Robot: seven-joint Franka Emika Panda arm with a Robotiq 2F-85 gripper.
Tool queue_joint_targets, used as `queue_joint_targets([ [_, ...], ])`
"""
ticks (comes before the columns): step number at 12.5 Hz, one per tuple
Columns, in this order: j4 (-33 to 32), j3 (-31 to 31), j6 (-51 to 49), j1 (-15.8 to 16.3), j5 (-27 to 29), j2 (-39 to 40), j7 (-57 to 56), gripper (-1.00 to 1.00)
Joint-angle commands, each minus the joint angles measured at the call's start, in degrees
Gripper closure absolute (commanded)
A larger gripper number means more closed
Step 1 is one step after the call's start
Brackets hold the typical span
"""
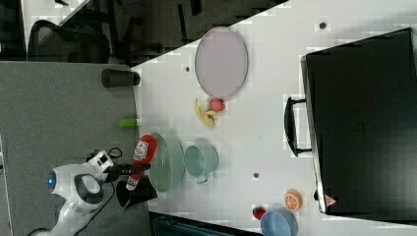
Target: Pick Ketchup from the table and place it in strainer.
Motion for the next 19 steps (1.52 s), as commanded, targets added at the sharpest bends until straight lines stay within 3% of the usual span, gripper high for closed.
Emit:
queue_joint_targets([
  [1, 0.7, -1.57, 3.0, -0.94, -3.37, 4.54, 5.34, -0.75],
  [2, 0.78, -1.73, 4.58, -0.91, -3.91, 6.24, 5.55, -0.97],
  [6, 0.94, -2.01, 5.22, -1.96, -3.9, 3.77, 9.36, -1.0],
  [12, 6.26, -4.63, -25.8, -11.3, -3.13, -17.41, 8.09, -1.0],
  [15, 12.15, -12.2, -38.96, -14.8, -1.28, -24.06, 4.58, -1.0],
  [19, 15.98, -25.16, -42.95, -15.78, -1.28, -28.48, 3.79, -1.0],
])
